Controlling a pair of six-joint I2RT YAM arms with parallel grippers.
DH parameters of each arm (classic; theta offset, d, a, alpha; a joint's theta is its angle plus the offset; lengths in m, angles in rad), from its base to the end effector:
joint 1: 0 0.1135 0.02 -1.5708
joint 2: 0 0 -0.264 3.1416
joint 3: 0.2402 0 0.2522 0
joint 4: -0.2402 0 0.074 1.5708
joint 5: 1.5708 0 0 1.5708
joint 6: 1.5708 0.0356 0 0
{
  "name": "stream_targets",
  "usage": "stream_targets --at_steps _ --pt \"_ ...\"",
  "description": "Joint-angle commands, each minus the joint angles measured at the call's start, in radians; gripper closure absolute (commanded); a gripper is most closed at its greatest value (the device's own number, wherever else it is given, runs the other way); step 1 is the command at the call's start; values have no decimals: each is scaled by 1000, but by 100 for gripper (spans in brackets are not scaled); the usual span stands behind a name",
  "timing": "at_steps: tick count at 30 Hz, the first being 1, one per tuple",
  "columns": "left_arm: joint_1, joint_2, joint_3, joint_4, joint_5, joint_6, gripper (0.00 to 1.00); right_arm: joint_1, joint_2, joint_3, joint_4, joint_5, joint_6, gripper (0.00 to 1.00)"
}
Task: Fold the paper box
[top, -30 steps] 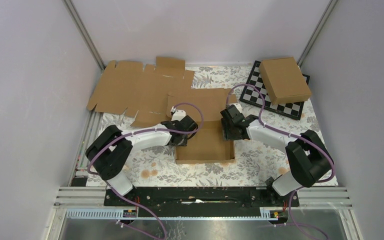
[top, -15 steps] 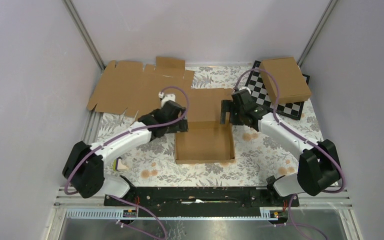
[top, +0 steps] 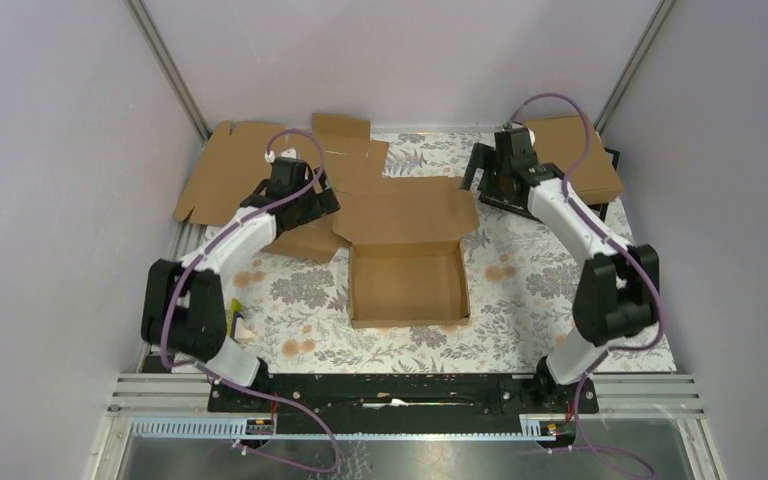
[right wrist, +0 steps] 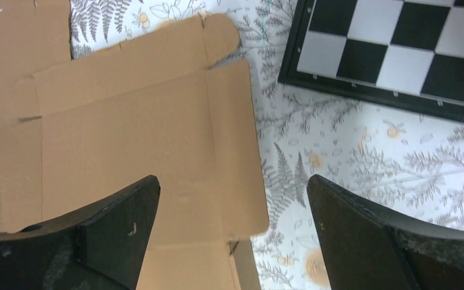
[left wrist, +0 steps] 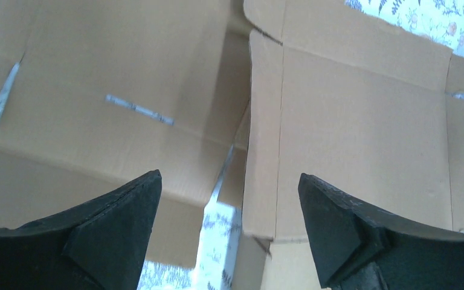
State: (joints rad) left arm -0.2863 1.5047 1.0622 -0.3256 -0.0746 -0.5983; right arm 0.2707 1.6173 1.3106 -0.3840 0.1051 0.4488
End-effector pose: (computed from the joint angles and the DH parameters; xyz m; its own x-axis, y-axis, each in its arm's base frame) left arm 0.3158 -0.0902 0.2502 -0.6804 -0.3852 -0.6235 -0.1852 0.9135 -0.3623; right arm 0.3558 0.0949 0.2908 -0.6347 0.2717 -0.7235 0.0970 0.9568 0.2742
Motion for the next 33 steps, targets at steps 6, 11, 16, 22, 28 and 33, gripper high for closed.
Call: stream_targets --at_steps 6,11,16,22,28,33 --pt "70 283 199 81 253 35 12 -93 303 264 -72 -201 -73 0" --pt "83 334 215 145 311 25 14 -113 433 335 -83 -307 -82 2" --pt "85 408 262 153 350 24 23 -112 513 381 -84 -384 -78 8" --pt "84 446 310 159 342 48 41 -113 562 436 -84 -429 -70 31" --pt "72 462 306 218 362 22 63 -111 586 483 -91 -428 -72 65" --pt "39 442 317 217 285 55 88 -95 576 506 -102 -400 -82 97"
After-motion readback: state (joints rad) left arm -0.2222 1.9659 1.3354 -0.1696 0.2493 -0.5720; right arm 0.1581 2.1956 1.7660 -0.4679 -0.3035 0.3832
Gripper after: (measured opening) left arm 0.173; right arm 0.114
